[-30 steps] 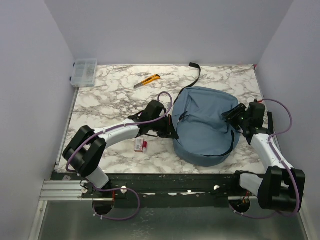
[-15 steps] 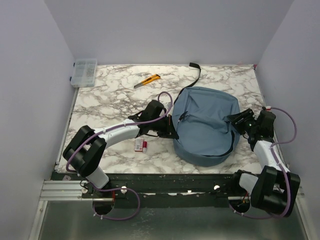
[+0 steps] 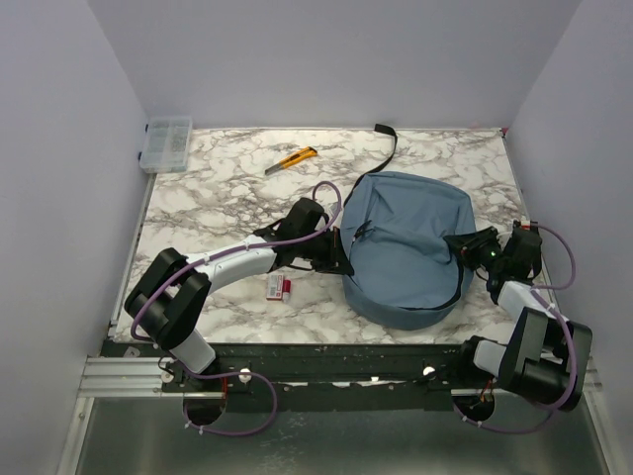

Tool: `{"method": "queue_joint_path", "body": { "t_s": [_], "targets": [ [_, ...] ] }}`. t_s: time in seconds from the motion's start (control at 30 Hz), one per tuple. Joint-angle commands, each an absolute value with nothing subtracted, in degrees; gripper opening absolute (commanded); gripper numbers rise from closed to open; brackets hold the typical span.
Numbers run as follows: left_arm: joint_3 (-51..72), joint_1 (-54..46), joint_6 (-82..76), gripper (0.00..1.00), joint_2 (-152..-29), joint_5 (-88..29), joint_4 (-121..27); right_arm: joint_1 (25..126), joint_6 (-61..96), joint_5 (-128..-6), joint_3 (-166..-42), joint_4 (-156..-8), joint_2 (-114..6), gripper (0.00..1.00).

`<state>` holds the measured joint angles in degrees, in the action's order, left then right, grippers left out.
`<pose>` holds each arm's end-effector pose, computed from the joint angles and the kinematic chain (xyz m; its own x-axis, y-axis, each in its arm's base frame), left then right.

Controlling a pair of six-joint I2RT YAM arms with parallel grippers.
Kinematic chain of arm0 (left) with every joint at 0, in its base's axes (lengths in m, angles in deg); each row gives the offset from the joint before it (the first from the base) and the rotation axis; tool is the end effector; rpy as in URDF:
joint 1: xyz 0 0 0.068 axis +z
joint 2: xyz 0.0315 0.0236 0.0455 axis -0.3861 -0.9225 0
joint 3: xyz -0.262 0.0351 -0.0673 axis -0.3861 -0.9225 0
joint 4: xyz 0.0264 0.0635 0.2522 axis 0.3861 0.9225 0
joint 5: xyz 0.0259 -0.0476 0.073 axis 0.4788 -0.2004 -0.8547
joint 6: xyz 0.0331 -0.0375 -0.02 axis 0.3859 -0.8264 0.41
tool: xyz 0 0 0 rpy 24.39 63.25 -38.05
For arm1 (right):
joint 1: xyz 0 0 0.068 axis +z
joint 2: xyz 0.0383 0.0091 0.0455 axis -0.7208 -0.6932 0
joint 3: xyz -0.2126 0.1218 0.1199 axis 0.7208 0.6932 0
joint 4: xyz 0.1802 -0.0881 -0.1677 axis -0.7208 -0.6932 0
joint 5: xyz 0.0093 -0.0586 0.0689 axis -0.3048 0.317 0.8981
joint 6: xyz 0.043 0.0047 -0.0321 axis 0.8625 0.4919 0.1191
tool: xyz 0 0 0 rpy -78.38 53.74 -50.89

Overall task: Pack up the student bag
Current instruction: Unzip the student bag at the center of the board.

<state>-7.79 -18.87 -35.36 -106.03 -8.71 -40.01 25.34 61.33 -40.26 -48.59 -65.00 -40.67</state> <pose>0.2383 -0.2346 0.2046 -0.9530 0.0339 -0.3010 0.2582 0.6106 -0.7487 0.2111 -0.0588 0.1643 -0.4236 0.8484 -0.3175 0.2760 0.4547 0.8468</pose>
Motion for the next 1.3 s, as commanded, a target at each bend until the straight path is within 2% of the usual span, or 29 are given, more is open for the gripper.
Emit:
{"method": "queue_joint_path", "body": {
  "t_s": [0.0,0.27,0.47,0.7,0.77,0.83,0.97,1.03,1.13,1.27],
  "targets": [
    [-7.5,-18.9,-34.6,0.14,-106.1,-6.7,-40.6,24.9,62.9,-39.2,-48.3,-59.5,-40.6,0.23],
    [-7.5,-18.9,-34.2,0.14,-105.9,-6.7,-40.6,24.9,55.8,-42.0,-51.3,-65.5,-37.5,0.24],
    [-7.4,-18.9,-34.4,0.14,-106.1,-6.2,-40.7,24.9,56.3,-38.4,-51.9,-63.0,-38.8,0.01],
    [-6.4,-18.9,-34.6,0.14,-106.1,-5.4,-40.8,25.6,55.7,-34.5,-52.3,-59.6,-39.3,0.0],
    [-6.2,-18.9,-34.4,0.11,-106.0,-5.4,-40.8,28.7,54.2,-35.5,-54.2,-60.8,-38.3,0.0],
    [-5.7,-18.9,-34.3,0.01,-106.0,-5.4,-40.9,35.2,51.8,-41.6,-57.3,-64.0,-37.3,0.0],
    [-4.4,-18.9,-34.0,0.0,-106.2,-4.8,-40.8,56.8,51.6,-65.1,-63.7,-68.0,-39.8,0.0],
    [-4.3,-18.9,-33.9,0.0,-105.8,-4.9,-40.9,64.3,53.9,-70.3,-67.4,-68.2,-44.8,0.0],
    [-4.4,-18.9,-33.3,0.0,-104.9,-5.8,-40.9,69.6,55.4,-70.2,-74.3,-70.1,-53.1,0.0],
    [-5.6,-18.9,-33.5,0.0,-103.9,-6.4,-41.0,69.8,56.7,-70.5,-74.9,-67.3,-55.8,0.0]
  ]
}}
